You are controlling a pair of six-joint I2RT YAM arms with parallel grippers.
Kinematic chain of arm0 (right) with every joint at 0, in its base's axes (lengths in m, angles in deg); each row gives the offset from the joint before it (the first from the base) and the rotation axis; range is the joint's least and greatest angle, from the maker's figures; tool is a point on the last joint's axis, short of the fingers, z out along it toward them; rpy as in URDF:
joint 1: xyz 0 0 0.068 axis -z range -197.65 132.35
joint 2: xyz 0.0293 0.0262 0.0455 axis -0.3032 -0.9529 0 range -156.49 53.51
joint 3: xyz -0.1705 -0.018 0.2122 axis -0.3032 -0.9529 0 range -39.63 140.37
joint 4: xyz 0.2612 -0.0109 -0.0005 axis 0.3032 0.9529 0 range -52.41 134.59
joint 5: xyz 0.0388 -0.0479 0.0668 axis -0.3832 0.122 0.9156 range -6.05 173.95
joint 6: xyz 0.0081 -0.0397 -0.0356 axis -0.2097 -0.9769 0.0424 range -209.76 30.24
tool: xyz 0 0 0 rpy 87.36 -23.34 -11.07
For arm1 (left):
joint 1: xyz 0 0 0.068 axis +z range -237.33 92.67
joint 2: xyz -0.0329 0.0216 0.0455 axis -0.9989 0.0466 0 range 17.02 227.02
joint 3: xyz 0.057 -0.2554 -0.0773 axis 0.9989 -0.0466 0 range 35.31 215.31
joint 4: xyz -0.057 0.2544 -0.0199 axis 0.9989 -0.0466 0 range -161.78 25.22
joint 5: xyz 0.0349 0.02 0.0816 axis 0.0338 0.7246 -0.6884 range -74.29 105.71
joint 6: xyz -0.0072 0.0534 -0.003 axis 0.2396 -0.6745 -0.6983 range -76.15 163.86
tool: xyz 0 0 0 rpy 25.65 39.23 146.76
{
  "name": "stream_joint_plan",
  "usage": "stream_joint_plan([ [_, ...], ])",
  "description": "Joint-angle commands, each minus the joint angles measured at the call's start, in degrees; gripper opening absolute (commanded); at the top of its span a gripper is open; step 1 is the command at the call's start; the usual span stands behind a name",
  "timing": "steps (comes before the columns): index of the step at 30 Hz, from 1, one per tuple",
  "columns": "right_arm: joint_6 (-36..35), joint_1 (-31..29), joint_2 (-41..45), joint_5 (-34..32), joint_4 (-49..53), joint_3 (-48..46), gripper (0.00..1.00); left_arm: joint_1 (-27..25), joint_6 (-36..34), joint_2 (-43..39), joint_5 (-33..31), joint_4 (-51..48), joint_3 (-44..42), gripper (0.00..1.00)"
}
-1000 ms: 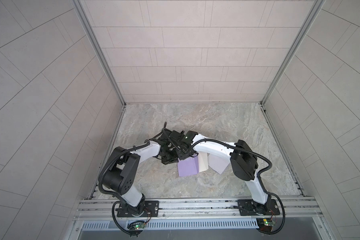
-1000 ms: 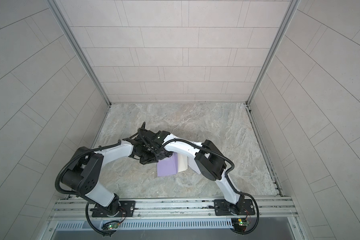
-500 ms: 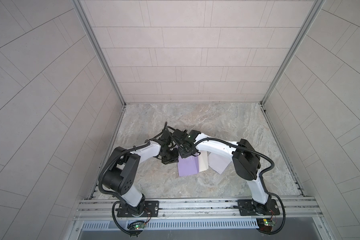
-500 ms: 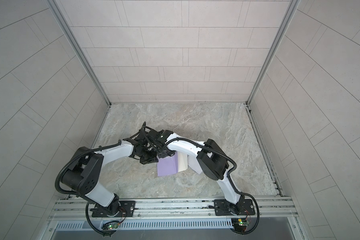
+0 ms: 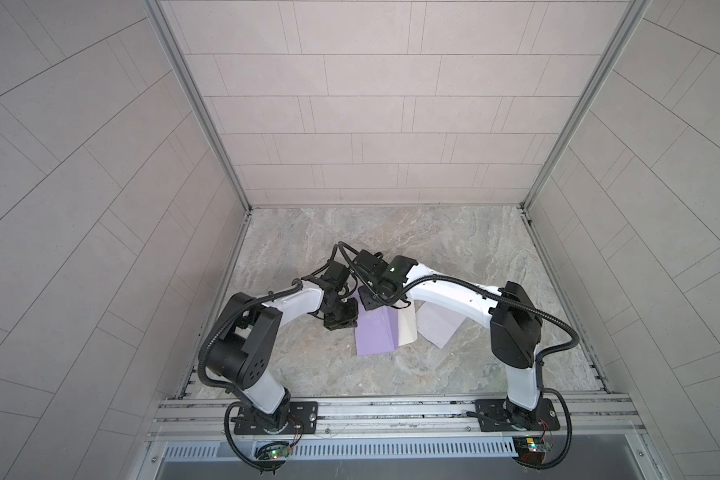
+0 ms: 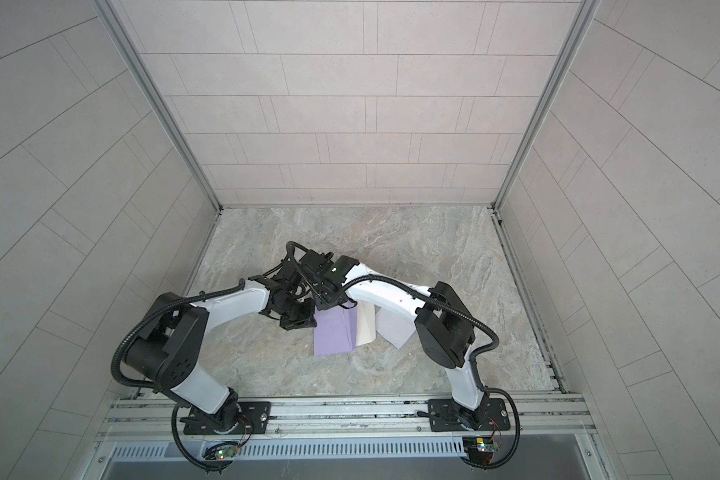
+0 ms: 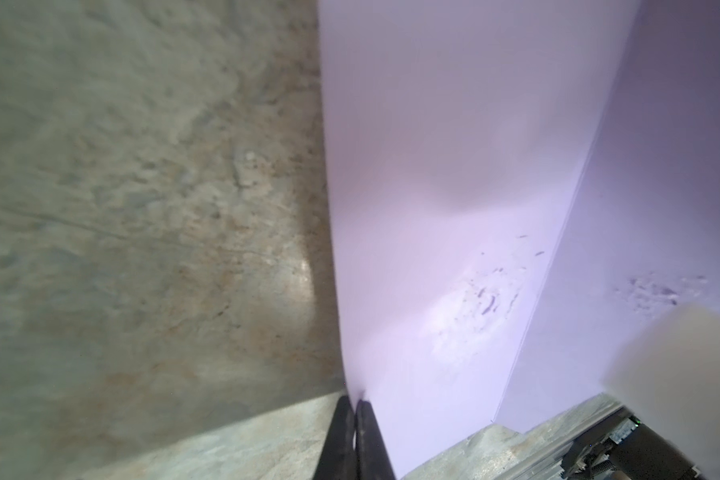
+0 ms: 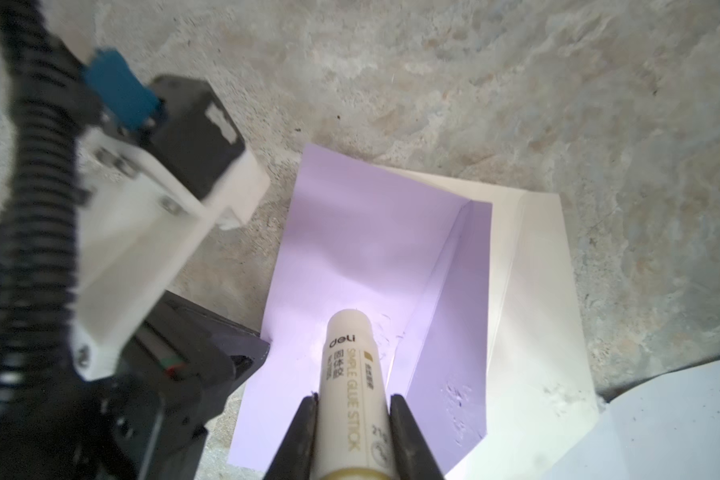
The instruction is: Place the letter into the envelope and seal it
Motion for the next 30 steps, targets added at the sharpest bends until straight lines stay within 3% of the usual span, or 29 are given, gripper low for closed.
stream_joint_plan([
  [1, 0.1, 0.2, -0.5, 0.6, 1.8, 0.7, 0.0, -0.6, -1.3, 0.9, -1.3, -2.1, 1.3, 0.0],
  [15, 0.7, 1.8, -8.4, 8.6, 6.0, 2.7, 0.0, -1.0, -1.2, 0.2, -2.8, -2.9, 1.6, 0.0],
  [24, 0.1, 1.8, -11.7, -3.7, 12.9, 5.5, 0.0, -1.0, -1.1, -0.1, -3.7, -3.4, 1.7, 0.0],
  [30, -0.2, 2.2, -11.5, -6.8, 13.7, 4.0, 0.0, -1.0, -1.4, 0.1, -4.6, -3.9, 1.7, 0.0],
])
